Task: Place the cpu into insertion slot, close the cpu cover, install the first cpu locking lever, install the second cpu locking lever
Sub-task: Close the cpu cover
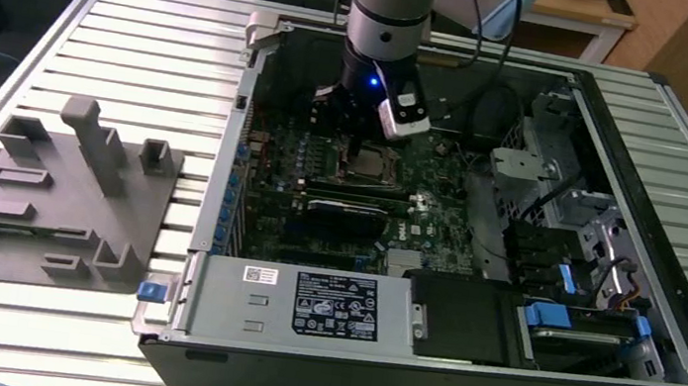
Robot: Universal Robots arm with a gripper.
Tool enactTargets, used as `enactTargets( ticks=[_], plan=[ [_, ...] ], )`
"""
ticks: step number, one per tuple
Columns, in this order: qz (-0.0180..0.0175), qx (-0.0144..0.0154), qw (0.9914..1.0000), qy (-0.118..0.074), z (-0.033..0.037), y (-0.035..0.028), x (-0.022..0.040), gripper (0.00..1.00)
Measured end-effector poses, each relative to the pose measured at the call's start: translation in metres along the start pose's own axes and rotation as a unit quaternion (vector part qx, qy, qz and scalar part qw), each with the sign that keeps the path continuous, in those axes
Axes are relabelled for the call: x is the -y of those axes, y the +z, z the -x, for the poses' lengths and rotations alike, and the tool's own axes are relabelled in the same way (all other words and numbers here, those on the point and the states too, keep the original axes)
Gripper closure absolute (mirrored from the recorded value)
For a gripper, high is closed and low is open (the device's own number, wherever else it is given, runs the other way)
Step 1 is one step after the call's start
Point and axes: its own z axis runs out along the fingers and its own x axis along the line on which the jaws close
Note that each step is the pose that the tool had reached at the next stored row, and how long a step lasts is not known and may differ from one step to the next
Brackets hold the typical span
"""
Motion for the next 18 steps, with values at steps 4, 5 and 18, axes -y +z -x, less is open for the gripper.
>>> enactTargets(
  ticks=[4, 5, 18],
  plan=[
    [0.0001, 0.0001, 1.00000, 0.000, -0.0003, 0.0001, 0.0000, 0.89],
    [0.0002, 0.0001, 1.00000, 0.000, -0.0007, 0.0002, 0.0000, 0.89],
    [0.0002, 0.0004, 1.00000, 0.000, -0.0035, 0.0035, 0.0004, 0.89]
  ],
)
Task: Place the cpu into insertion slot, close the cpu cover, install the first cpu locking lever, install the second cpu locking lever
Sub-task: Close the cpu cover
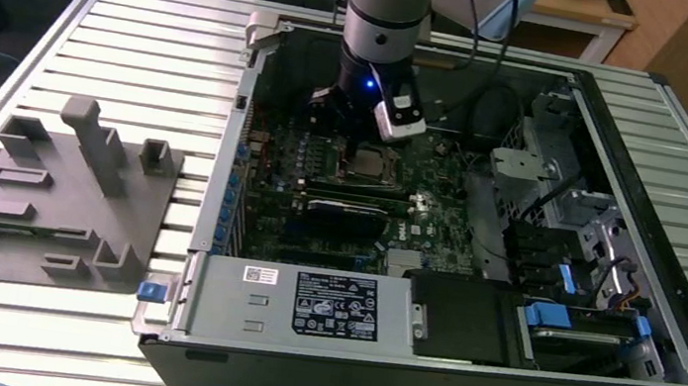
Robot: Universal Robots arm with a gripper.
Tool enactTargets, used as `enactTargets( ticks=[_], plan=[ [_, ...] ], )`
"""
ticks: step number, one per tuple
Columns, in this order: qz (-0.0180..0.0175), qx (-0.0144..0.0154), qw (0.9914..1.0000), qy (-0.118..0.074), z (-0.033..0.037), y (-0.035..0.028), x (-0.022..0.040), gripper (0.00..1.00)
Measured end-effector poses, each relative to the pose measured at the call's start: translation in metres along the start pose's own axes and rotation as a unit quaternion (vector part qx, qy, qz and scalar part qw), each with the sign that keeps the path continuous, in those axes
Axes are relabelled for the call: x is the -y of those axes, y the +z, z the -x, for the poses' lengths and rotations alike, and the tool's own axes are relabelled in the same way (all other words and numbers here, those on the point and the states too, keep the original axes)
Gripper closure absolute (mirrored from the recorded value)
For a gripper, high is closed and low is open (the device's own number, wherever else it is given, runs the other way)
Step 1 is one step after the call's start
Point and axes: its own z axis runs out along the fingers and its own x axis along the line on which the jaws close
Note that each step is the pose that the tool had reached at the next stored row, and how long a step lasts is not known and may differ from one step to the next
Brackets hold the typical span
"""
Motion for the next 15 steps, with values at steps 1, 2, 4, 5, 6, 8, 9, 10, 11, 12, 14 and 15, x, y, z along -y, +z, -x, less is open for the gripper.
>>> enactTargets(
  ticks=[1, 2, 4, 5, 6, 8, 9, 10, 11, 12, 14, 15],
  plan=[
    [-0.0001, 0.0000, 1.00000, 0.000, -0.0007, 0.0002, 0.0001, 0.89],
    [-0.0001, 0.0001, 1.00000, 0.000, -0.0013, 0.0004, 0.0001, 0.89],
    [0.0000, 0.0002, 1.00000, 0.000, -0.0019, 0.0015, 0.0002, 0.89],
    [0.0000, 0.0002, 1.00000, 0.000, -0.0021, 0.0024, 0.0002, 0.89],
    [-0.0001, 0.0003, 1.00000, 0.000, -0.0024, 0.0033, 0.0003, 0.89],
    [0.0000, 0.0004, 1.00000, 0.000, -0.0026, 0.0043, 0.0004, 0.89],
    [-0.0001, 0.0003, 1.00000, 0.000, -0.0026, 0.0043, 0.0004, 0.89],
    [-0.0001, 0.0003, 1.00000, 0.000, -0.0026, 0.0043, 0.0004, 0.89],
    [-0.0001, 0.0003, 1.00000, 0.000, -0.0026, 0.0043, 0.0004, 0.89],
    [-0.0001, 0.0003, 1.00000, 0.000, -0.0026, 0.0043, 0.0004, 0.89],
    [-0.0001, 0.0004, 1.00000, 0.000, -0.0026, 0.0044, 0.0004, 0.89],
    [-0.0001, 0.0004, 1.00000, 0.000, -0.0027, 0.0044, 0.0004, 0.89]
  ],
)
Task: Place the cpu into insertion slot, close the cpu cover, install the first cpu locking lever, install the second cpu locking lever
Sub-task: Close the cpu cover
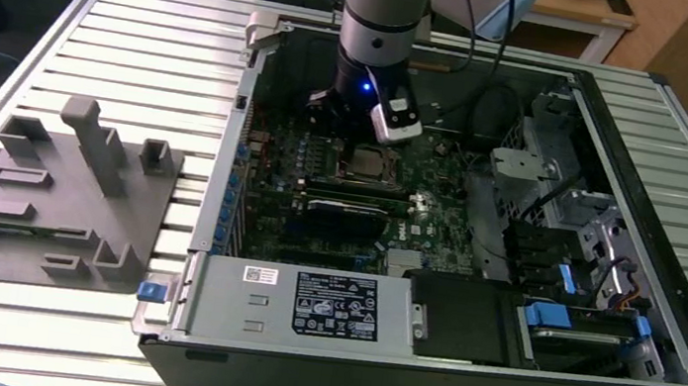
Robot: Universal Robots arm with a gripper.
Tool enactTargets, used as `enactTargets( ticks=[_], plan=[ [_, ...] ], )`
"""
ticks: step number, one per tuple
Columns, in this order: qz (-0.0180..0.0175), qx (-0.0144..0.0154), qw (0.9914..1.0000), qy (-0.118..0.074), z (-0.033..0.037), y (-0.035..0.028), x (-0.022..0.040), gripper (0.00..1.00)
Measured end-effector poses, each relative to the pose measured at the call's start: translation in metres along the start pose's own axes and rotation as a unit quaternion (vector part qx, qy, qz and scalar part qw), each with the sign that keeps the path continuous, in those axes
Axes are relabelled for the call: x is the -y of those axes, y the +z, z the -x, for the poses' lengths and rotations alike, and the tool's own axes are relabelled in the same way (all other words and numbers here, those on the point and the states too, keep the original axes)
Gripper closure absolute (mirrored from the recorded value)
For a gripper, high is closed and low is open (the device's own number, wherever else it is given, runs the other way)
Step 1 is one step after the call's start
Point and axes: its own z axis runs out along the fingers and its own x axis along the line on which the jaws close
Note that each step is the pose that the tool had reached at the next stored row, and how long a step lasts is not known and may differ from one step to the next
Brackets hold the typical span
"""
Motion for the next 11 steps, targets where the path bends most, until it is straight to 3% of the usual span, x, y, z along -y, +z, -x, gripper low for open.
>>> enactTargets(
  ticks=[11],
  plan=[
    [0.0000, 0.0000, 1.00000, 0.000, -0.0009, 0.0019, 0.0002, 0.89]
  ],
)
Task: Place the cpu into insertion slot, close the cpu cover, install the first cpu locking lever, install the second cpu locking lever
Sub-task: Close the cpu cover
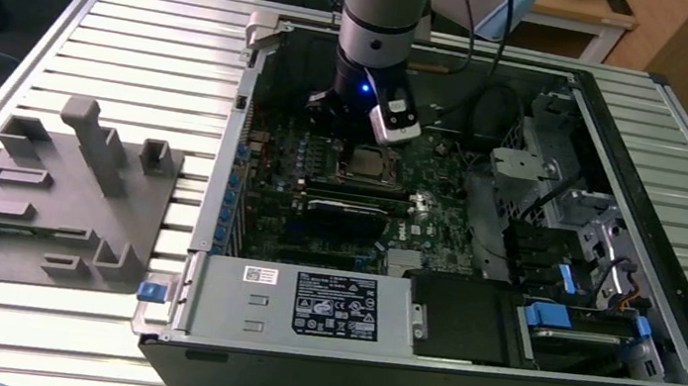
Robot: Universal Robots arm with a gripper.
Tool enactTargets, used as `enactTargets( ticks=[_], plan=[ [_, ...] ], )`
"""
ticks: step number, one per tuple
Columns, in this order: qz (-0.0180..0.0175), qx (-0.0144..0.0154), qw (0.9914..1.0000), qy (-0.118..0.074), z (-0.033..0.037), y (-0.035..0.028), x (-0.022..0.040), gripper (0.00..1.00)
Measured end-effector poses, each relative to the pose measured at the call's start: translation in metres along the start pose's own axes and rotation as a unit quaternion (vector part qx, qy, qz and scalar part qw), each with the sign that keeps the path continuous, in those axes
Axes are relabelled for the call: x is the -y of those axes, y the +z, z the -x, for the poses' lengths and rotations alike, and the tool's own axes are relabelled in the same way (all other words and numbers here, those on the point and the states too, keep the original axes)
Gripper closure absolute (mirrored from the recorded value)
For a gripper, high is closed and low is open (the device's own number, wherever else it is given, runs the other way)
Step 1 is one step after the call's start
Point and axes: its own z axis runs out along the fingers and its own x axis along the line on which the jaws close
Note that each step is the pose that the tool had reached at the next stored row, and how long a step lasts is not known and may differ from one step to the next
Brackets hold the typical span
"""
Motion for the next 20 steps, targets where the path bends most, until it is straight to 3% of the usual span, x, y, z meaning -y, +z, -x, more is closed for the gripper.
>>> enactTargets(
  ticks=[20],
  plan=[
    [0.0001, 0.0000, 1.00000, 0.000, -0.0010, 0.0035, 0.0002, 0.89]
  ],
)
